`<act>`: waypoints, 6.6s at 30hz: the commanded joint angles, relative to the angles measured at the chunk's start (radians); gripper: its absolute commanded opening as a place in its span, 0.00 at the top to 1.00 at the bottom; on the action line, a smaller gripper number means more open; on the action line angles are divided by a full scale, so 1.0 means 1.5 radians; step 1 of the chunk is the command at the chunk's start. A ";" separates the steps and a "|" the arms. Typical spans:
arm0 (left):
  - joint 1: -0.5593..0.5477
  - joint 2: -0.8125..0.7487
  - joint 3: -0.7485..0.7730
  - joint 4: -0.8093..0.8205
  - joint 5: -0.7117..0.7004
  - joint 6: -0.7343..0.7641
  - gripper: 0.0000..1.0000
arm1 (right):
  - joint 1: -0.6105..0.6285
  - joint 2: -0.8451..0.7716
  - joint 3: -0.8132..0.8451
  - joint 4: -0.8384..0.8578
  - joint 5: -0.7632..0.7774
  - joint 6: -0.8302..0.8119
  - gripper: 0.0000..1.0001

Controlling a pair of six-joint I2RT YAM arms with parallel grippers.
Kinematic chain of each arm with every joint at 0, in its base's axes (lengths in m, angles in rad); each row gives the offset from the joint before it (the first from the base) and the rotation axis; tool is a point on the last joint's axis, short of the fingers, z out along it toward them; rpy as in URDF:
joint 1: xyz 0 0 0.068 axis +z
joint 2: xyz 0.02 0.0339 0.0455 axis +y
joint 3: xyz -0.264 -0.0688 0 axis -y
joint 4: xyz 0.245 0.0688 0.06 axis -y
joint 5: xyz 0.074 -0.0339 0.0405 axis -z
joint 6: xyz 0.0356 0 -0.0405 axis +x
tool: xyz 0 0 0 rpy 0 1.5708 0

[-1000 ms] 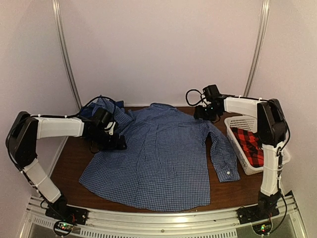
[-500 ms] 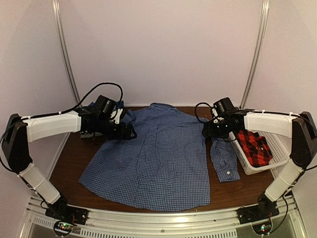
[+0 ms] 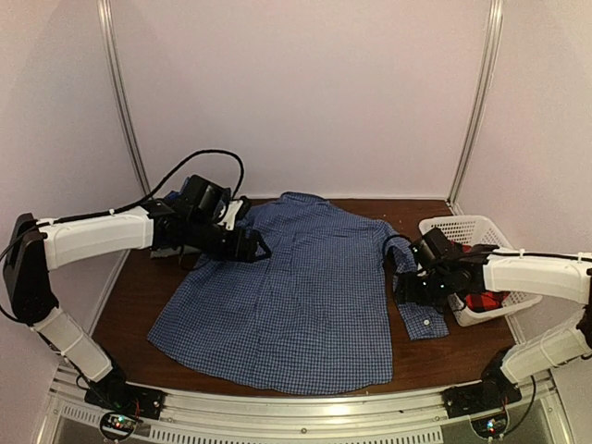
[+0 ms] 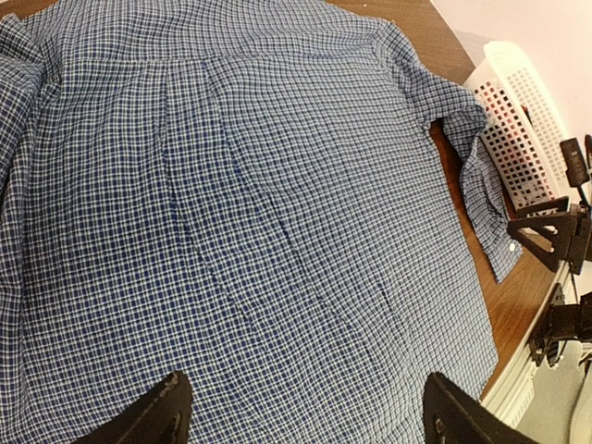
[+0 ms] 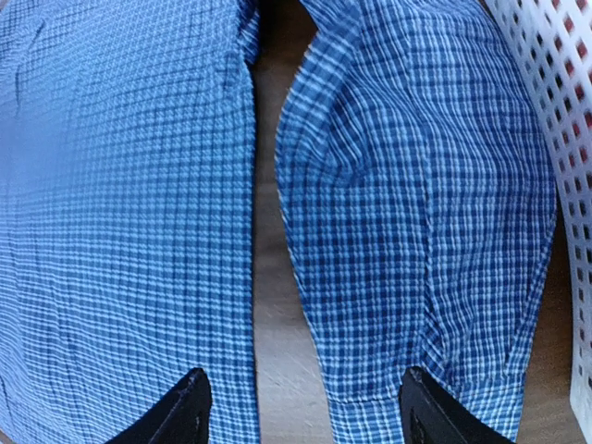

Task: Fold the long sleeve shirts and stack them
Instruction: Pick up the sleeve from the center of the board, then pass from the right arm to the left, then pick up the flattened shirt from the center of the board.

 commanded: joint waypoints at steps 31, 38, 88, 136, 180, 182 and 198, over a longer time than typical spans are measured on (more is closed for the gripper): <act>-0.002 -0.030 0.010 0.075 0.056 -0.013 0.12 | 0.019 0.004 0.026 -0.134 0.160 0.109 0.85; -0.002 -0.021 0.003 0.129 0.100 -0.032 0.12 | 0.024 0.032 0.209 -0.141 0.223 0.014 0.90; -0.047 0.249 0.274 0.228 0.115 0.116 0.81 | 0.092 0.305 0.545 0.029 -0.210 -0.457 0.86; 0.052 0.025 0.013 0.100 -0.175 -0.115 1.00 | -0.154 0.607 0.622 0.201 -0.255 -0.134 0.39; -0.036 0.525 0.751 0.417 0.096 -0.102 1.00 | 0.118 -0.045 -0.123 0.105 -0.087 0.094 0.36; -0.032 0.522 0.750 0.407 0.088 -0.096 1.00 | 0.141 -0.055 -0.132 0.090 -0.078 0.115 0.37; -0.010 0.517 0.735 0.399 0.096 -0.086 1.00 | 0.349 -0.108 -0.196 0.021 -0.079 0.324 0.57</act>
